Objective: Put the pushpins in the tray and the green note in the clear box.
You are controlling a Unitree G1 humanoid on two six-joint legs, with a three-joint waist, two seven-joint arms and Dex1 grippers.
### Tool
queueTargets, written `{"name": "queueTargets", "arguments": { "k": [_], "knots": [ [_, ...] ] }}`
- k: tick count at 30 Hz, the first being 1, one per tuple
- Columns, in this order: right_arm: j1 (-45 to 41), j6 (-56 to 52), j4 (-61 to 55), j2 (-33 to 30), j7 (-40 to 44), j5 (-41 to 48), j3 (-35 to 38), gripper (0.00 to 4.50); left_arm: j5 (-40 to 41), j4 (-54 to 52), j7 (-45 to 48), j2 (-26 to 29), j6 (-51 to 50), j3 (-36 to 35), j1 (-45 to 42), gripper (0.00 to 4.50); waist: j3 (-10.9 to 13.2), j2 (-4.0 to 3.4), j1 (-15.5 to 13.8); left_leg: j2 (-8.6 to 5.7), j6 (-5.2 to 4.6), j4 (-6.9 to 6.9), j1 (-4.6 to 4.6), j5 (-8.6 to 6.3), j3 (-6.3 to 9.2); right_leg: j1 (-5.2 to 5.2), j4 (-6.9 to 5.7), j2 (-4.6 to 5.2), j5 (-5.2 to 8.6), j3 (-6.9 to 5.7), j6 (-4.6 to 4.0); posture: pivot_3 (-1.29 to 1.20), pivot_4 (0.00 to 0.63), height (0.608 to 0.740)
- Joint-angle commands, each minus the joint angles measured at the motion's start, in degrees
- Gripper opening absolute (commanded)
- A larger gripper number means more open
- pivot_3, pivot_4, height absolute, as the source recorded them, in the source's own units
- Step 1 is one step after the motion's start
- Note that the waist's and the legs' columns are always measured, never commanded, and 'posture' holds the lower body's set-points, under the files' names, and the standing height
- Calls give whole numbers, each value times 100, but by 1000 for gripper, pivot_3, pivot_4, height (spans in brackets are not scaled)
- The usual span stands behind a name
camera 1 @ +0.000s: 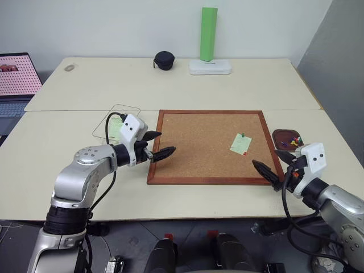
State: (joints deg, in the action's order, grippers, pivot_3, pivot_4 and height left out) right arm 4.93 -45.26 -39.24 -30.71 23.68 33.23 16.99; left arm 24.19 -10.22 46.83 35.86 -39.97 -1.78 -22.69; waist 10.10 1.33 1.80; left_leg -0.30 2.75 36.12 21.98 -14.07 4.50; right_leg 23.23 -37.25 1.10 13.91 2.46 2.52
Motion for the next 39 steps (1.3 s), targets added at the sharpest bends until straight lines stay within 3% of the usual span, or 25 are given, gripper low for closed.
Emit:
{"name": "queueTargets", "arguments": {
  "k": [1,13,39],
  "knots": [
    [-99,76,-155,-43,-3,150,174,4500,157,-214,213,123,-109,95,-21,4376,0,0,0,0,0,0,0,0,0,0,0,0,0,0,0,0,150,740],
    [-7,-8,-289,-26,-53,526,251,4500,259,-64,432,137,-102,33,-176,4376,0,0,0,0,0,0,1,0,1,0,0,0,0,0,0,0,150,740],
    [81,105,-266,-56,-219,433,163,4500,223,74,295,-18,-87,167,-352,4376,0,0,-1,1,0,0,0,0,1,0,-1,0,0,0,0,0,150,740]
  ]
}}
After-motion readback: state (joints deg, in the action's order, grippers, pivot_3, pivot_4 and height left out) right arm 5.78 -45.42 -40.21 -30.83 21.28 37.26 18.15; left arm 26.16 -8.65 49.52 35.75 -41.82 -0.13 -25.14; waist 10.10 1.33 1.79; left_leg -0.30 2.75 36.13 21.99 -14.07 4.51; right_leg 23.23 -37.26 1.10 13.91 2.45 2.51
